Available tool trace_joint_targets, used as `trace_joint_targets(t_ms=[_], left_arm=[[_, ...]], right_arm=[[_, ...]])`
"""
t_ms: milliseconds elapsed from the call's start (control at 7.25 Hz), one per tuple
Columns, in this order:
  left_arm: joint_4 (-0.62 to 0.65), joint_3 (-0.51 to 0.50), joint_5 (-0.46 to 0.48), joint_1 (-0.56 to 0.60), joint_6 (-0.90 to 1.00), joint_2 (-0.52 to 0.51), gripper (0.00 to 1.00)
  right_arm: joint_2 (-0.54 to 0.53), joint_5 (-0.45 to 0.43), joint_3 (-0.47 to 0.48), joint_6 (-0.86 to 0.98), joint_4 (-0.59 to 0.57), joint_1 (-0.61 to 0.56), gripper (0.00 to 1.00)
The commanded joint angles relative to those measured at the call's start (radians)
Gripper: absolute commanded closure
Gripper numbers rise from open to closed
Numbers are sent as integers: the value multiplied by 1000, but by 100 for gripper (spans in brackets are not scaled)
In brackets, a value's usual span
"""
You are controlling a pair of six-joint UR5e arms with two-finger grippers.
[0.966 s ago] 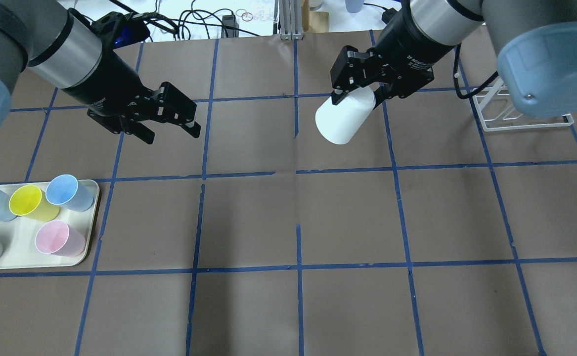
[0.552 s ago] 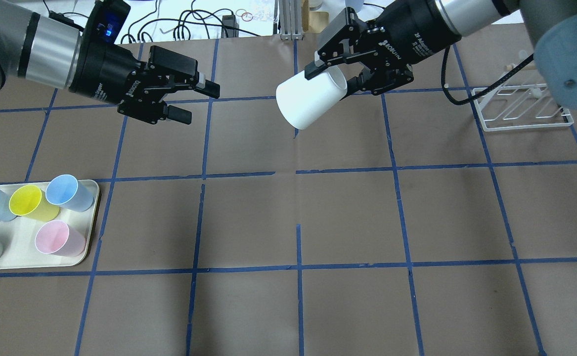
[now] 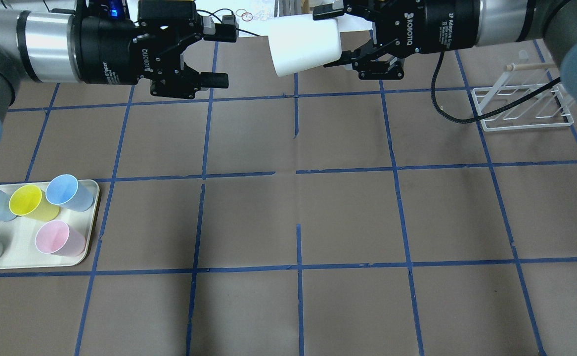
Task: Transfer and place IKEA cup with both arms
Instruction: 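Carry the white cup toward the left gripper while the left arm reaches toward it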
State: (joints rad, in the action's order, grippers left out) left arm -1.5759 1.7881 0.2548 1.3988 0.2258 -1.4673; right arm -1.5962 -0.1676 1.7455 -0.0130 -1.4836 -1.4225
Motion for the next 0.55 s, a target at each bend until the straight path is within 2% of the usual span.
trace_joint_targets(t_ms=[0, 138, 414], left_arm=[[7, 1, -109, 2, -35, 13, 0], [23, 1, -117, 2, -43, 10, 2], [56, -1, -117, 3, -59, -7, 2]], right_arm=[[1, 164, 101, 66, 2, 1, 100], [1, 165, 107, 61, 5, -1, 100], [-1, 223, 114, 53, 25, -10, 100]])
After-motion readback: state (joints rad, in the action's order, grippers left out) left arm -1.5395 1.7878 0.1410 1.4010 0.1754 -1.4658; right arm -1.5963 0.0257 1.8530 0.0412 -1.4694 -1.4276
